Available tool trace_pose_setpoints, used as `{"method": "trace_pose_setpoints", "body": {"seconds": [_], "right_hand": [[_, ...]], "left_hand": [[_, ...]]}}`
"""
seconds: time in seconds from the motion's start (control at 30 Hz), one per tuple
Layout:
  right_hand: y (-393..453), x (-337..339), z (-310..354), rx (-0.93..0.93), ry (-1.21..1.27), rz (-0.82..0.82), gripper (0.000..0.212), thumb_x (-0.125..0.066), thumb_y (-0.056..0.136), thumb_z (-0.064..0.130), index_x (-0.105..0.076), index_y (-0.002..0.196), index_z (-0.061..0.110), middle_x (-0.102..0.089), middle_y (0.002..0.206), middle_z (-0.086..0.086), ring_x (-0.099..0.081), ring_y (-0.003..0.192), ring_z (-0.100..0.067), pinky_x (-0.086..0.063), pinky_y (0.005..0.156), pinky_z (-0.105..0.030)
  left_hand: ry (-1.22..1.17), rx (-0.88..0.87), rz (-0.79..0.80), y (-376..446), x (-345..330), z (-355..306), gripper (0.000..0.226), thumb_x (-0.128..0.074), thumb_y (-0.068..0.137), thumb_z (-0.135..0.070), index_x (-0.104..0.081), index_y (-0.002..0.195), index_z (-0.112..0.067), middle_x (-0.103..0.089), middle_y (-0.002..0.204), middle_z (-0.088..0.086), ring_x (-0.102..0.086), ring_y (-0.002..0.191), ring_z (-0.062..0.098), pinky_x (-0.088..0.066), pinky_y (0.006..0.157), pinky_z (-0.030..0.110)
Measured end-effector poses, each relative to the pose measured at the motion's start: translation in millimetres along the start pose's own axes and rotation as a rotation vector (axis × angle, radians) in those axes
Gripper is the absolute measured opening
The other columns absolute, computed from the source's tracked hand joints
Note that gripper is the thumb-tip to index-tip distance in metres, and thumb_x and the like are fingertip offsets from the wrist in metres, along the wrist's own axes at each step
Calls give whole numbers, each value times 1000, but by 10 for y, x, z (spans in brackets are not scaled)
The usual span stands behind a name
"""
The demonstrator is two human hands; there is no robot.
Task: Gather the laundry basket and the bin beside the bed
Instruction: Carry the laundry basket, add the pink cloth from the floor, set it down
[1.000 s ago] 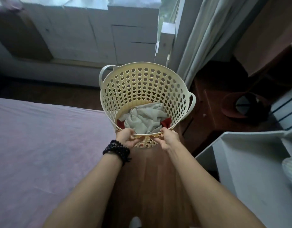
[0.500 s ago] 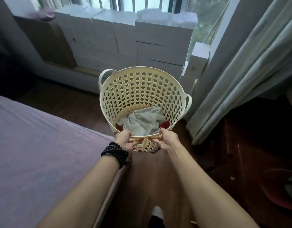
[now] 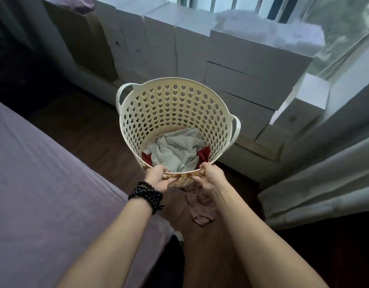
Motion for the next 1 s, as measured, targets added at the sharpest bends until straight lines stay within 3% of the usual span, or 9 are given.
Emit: {"method": "trace_pose_setpoints", "body": {"seconds": [0.1, 0.23, 0.37, 0.47, 0.57, 0.73, 0.8, 0.93, 1.0], "right_hand": [[548, -243, 185, -29, -21, 18, 37, -46, 99, -8, -52, 136, -2, -59, 124, -28, -65, 94, -34, -56, 83, -48], [1249, -487, 263, -78, -23, 6, 41, -54, 98, -4, -53, 139, -3, -62, 121, -24, -67, 99, -34, -59, 77, -46], [2188, -558, 100, -153, 15, 20, 43, -64, 98, 11, -53, 138, 2, -68, 126, -23, -67, 121, -40, -64, 54, -36], [2959, -444, -213, -202, 70, 71, 45, -64, 99, 27, -53, 138, 6, -66, 129, -20, -66, 122, -39, -65, 75, -42], [3866, -154, -855, -266, 51, 19, 49, -60, 101, 22, -45, 146, 13, -53, 139, -15, -58, 130, -40, -54, 96, -50], [5066, 484, -1722, -252, -87, -75, 52, -58, 101, 15, -42, 151, 19, -56, 135, -10, -57, 129, -32, -52, 104, -48], [5538, 711, -1997, -223, -228, -104, 53, -62, 98, 19, -47, 149, 19, -60, 132, -8, -60, 119, -25, -55, 95, -39], [6470, 1163, -2577, -40, -916, -30, 65, -70, 92, 29, -48, 150, 12, -53, 149, -16, -49, 139, -32, -38, 112, -30], [6854, 1340, -2850, 18, -1309, 67, 83, -75, 86, 41, -39, 156, 16, -33, 159, -26, -30, 150, -41, -26, 122, -39]], "left_hand": [[-58, 33, -41, 539, -271, -148, 42, -33, 94, 20, -40, 135, 11, -46, 135, 35, -51, 130, 48, -45, 104, 62], [-149, 52, -95, 1138, -504, -231, 26, -35, 95, 19, -47, 115, 6, -47, 137, 34, -50, 132, 47, -43, 106, 61], [-216, 24, -149, 1958, -729, -124, 46, -34, 93, 21, -41, 136, 5, -50, 142, 34, -54, 129, 46, -50, 99, 57], [-315, -20, -237, 2667, -874, 125, 38, -36, 92, 22, -47, 122, 2, -52, 141, 33, -57, 127, 45, -53, 90, 55], [-418, -41, -337, 3589, -901, 536, 59, -38, 90, 23, -40, 144, -4, -52, 143, 26, -58, 126, 44, -57, 82, 55], [-541, -109, -381, 4772, -818, 1098, 73, -42, 88, 23, -33, 151, -13, -49, 146, 21, -58, 124, 40, -55, 91, 57], [-561, -124, -405, 5170, -736, 1307, 71, -41, 88, 22, -31, 149, -13, -47, 146, 22, -58, 126, 40, -54, 94, 58], [-611, -174, -427, 5833, -606, 1648, 66, -39, 90, 19, -34, 142, -20, -51, 137, 16, -59, 124, 39, -54, 94, 59], [-669, -236, -404, 6077, -581, 1693, 65, -35, 89, 21, -36, 138, -23, -50, 132, 16, -60, 120, 38, -54, 92, 62]]}}
Point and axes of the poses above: each hand's wrist, its own y-axis towards the middle knuckle, its own x-axis out of the back of the hand, z = x × y, the point moved 1 cm from there along y, towards the middle knuckle
